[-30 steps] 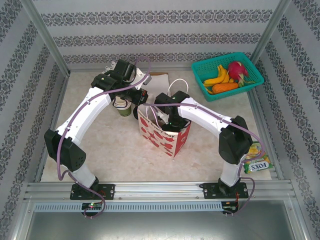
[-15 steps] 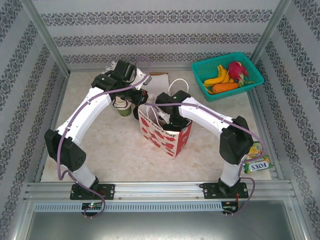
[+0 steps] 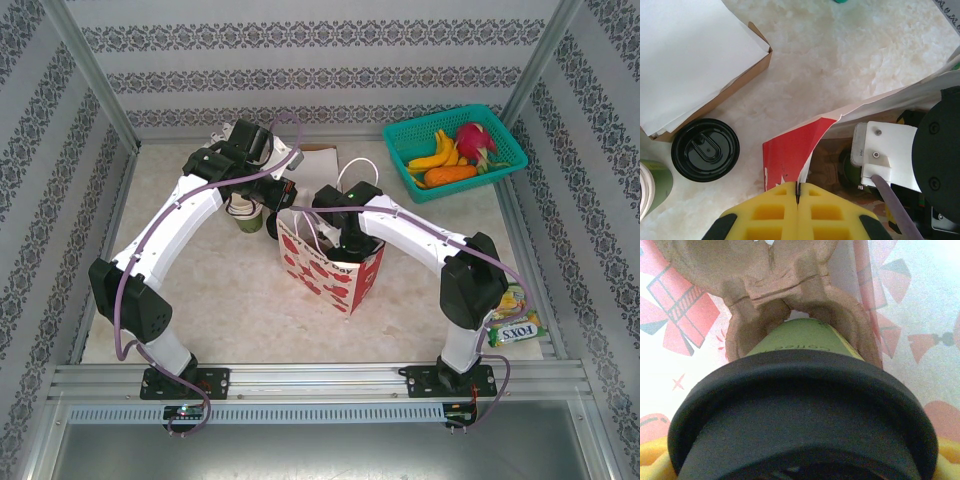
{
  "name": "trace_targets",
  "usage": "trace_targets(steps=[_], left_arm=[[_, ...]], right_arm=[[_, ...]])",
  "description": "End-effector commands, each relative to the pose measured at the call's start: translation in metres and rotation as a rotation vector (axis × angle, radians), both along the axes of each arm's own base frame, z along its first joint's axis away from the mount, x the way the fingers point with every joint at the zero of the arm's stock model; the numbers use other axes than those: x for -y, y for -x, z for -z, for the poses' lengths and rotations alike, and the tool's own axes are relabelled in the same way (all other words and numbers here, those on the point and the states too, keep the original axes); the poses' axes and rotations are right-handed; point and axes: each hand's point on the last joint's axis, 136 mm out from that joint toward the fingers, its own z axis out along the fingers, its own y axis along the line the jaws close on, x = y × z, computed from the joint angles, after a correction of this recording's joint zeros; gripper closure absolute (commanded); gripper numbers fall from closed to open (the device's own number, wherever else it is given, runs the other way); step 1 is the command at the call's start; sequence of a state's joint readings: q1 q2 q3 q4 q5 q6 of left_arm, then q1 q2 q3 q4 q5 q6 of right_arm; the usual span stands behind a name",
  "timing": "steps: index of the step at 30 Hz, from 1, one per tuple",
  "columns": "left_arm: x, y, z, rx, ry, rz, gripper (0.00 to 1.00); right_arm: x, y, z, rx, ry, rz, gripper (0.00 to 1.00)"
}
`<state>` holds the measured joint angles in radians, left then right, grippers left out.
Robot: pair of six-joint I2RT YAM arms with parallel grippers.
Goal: Pack the takeout coffee
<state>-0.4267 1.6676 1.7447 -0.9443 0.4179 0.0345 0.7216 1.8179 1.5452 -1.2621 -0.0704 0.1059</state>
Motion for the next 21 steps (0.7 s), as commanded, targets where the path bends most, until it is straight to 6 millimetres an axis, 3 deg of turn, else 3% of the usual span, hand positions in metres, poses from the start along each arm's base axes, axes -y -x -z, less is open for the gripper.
trace_targets(steps=[1, 21], left_arm=[[0.0033, -0.0023, -0.0066, 0.047, 0.009, 0.017, 1.0], [0.005, -0.0051, -0.0089, 0.07, 0.019, 0.021, 1.0]], right_arm=[[0.0077, 0.0064, 0.0019, -0.037, 0.023, 0.021, 0.45], [0.0074, 0.0079, -0.0073, -0.044, 0.016, 0.0, 0.45]])
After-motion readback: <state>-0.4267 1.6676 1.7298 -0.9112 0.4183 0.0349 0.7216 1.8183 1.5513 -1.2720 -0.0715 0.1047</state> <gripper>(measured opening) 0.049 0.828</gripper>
